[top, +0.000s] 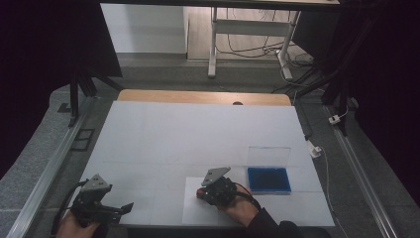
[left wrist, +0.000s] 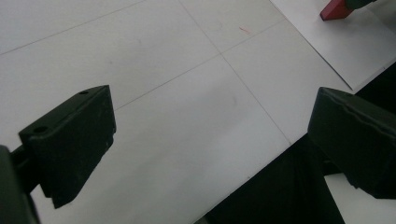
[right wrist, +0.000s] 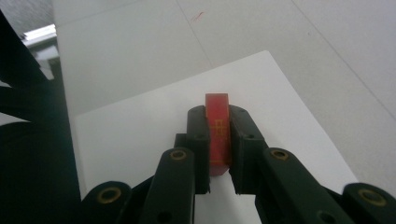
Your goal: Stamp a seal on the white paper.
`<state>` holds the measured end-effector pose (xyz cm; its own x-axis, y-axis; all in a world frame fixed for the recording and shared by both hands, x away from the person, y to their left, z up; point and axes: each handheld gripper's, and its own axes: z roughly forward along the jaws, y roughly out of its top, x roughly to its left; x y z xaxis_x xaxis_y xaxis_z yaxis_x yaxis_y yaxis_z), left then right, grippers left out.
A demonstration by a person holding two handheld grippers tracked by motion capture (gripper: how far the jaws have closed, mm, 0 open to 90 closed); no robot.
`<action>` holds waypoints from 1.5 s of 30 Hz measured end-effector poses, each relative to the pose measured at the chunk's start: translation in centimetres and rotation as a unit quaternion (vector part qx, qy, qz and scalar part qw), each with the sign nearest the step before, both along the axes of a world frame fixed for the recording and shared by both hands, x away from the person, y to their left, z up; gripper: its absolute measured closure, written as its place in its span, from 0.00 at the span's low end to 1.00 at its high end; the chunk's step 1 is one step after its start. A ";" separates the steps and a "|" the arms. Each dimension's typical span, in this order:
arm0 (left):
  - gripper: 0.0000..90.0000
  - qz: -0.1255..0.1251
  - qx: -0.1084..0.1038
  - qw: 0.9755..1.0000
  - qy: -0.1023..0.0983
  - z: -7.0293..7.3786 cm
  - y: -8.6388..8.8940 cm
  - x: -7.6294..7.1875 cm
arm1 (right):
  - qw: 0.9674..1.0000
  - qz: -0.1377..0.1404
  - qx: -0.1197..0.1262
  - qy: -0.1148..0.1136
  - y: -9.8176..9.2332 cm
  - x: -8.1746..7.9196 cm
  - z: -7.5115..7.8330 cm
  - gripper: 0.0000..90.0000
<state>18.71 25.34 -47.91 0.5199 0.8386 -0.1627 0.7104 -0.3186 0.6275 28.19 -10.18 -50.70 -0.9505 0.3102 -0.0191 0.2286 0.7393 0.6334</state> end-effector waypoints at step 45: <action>0.02 0.000 -0.003 1.000 0.001 0.0 0.1 0.0 | 0.999 -0.009 0.037 0.019 -0.6 0.3 0.7 0.88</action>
<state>18.73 25.45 -47.92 0.5190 0.8381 -0.1682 0.7119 -0.3149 0.6277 28.45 -10.80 -49.97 -0.9441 0.3273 0.0399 0.2667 0.6867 0.6762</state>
